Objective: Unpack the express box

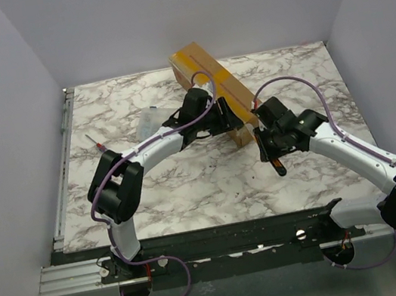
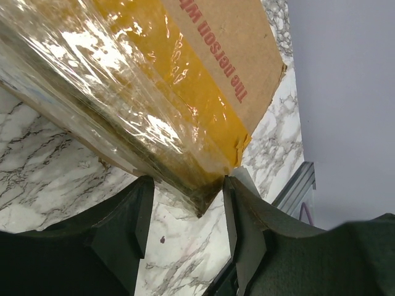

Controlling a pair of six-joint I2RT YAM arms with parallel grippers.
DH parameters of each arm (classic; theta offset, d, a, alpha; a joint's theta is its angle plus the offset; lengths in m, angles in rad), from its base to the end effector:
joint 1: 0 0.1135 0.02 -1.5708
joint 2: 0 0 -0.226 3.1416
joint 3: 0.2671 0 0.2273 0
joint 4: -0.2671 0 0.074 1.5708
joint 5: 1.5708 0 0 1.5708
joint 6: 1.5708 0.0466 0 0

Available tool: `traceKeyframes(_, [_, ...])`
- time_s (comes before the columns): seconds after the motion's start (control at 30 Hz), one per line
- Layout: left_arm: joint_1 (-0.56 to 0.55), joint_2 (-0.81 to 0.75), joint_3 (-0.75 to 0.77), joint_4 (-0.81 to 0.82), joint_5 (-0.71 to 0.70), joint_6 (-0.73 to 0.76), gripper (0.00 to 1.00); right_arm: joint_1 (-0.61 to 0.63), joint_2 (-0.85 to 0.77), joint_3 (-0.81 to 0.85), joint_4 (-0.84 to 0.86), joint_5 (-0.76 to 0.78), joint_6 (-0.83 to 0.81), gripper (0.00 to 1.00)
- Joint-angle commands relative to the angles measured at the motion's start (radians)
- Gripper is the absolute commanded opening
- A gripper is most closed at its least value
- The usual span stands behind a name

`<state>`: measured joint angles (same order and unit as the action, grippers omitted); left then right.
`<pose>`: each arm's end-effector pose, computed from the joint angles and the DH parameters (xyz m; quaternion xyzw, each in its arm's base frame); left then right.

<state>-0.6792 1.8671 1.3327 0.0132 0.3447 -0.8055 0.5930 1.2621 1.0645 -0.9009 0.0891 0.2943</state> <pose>0.3071 -0.2682 0.2109 0.0320 0.8563 -0.4431 0.2634 0.1954 0.1267 0.2374 -0.1342 0.9620 0.0612 0.2297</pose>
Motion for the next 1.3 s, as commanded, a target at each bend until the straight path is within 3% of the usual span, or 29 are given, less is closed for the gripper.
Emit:
traceKeyframes(0.0, [-0.017,0.017,-0.010,0.013,0.047,0.002,0.54,0.019,-0.016,-0.033,0.052,-0.064,-0.019,0.00])
traceKeyframes(0.33, [-0.020,-0.005,-0.010,0.040,0.064,-0.002,0.56,0.059,-0.022,-0.050,0.099,-0.001,-0.011,0.00])
traceKeyframes(0.67, [-0.020,-0.030,-0.005,0.080,0.074,-0.009,0.69,0.113,-0.020,-0.036,0.088,0.065,-0.011,0.00])
traceKeyframes(1.27, [-0.020,-0.019,-0.029,0.185,0.135,-0.124,0.64,0.161,-0.095,-0.140,0.278,0.046,0.057,0.01])
